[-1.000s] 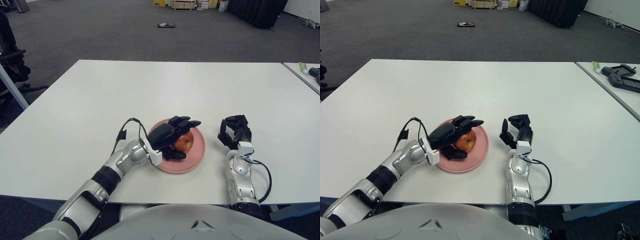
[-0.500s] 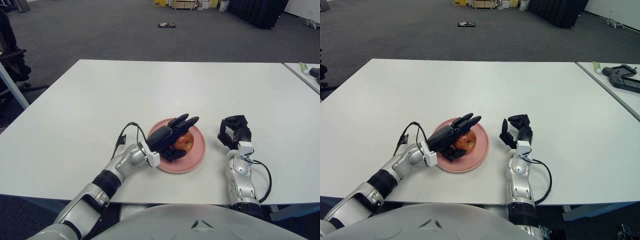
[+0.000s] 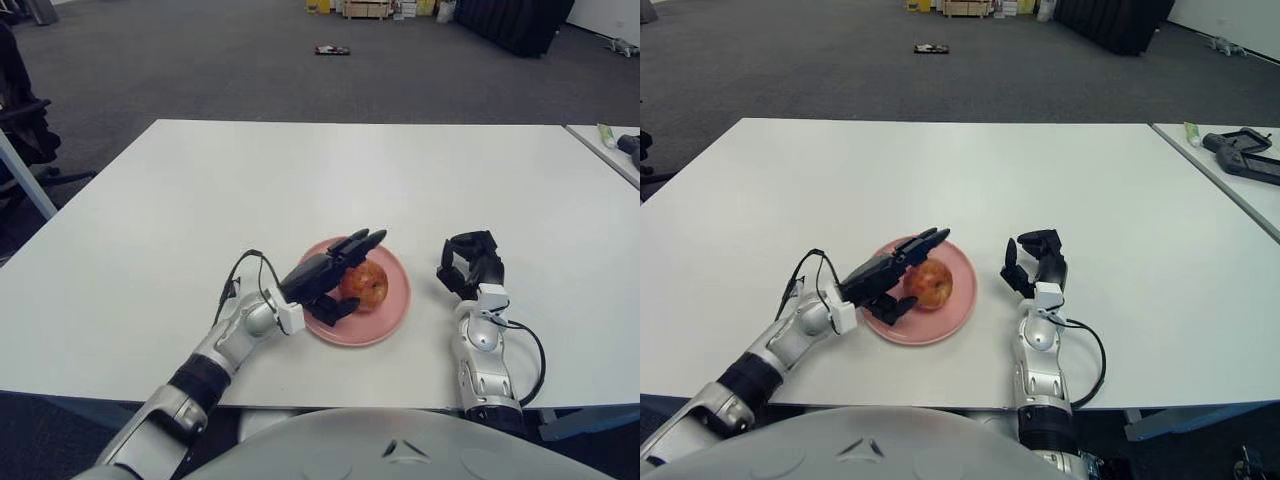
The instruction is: Put the apple into the plate.
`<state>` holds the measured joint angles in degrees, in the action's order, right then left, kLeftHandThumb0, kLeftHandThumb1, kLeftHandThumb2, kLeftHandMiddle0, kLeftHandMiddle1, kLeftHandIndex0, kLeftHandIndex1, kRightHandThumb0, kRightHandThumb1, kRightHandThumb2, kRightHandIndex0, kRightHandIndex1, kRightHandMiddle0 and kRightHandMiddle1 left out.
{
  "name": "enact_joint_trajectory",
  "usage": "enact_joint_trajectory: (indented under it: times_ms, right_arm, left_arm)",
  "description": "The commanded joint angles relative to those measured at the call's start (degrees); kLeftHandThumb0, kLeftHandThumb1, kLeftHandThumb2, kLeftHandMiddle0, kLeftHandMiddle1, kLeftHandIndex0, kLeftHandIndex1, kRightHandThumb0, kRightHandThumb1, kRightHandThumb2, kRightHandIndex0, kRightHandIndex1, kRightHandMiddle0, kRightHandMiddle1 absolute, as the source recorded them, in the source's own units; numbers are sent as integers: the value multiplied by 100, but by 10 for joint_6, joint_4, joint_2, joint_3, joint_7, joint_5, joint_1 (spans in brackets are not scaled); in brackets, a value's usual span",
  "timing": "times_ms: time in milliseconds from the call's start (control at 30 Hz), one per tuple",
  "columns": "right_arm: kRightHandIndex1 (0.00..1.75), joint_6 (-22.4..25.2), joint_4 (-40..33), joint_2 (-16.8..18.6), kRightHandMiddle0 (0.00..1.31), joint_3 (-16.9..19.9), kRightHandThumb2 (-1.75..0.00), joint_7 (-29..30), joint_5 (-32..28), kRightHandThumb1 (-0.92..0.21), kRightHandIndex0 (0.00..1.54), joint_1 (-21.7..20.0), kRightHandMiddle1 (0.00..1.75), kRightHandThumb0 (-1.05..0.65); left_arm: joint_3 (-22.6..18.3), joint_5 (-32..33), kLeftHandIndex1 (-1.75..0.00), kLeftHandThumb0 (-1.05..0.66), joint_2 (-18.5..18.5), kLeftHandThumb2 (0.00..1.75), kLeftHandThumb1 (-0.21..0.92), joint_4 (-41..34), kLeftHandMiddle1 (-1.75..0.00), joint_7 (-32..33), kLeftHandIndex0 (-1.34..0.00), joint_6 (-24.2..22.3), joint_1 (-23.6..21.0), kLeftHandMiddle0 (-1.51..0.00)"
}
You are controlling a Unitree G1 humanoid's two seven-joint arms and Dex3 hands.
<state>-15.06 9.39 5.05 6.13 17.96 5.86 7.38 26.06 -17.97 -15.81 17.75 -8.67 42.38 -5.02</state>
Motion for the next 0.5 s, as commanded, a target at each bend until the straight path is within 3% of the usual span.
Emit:
enact_joint_trajectory:
  times_ms: [0,233,467]
  right_arm:
    - [129,-9,8,-2,37,-1,-93,1,3,-63,63,-11,175,-39]
    - [132,-16,10,0,39,0,-96,2,1,-61,62,-10,175,-39]
    - [133,-10,10,2,40,1,-97,3,-1,-60,62,-11,175,-40]
  left_arm:
    - [-29,37,0,-94,4,103,92,9,0,-5,0,-15,11,0]
    - [-84,82,0,-96,53,110,92,30,0,32,0,-63,25,0]
    - [-157,166,-6,-90,113,108,92,-33,-1,82,0,-54,89,-1]
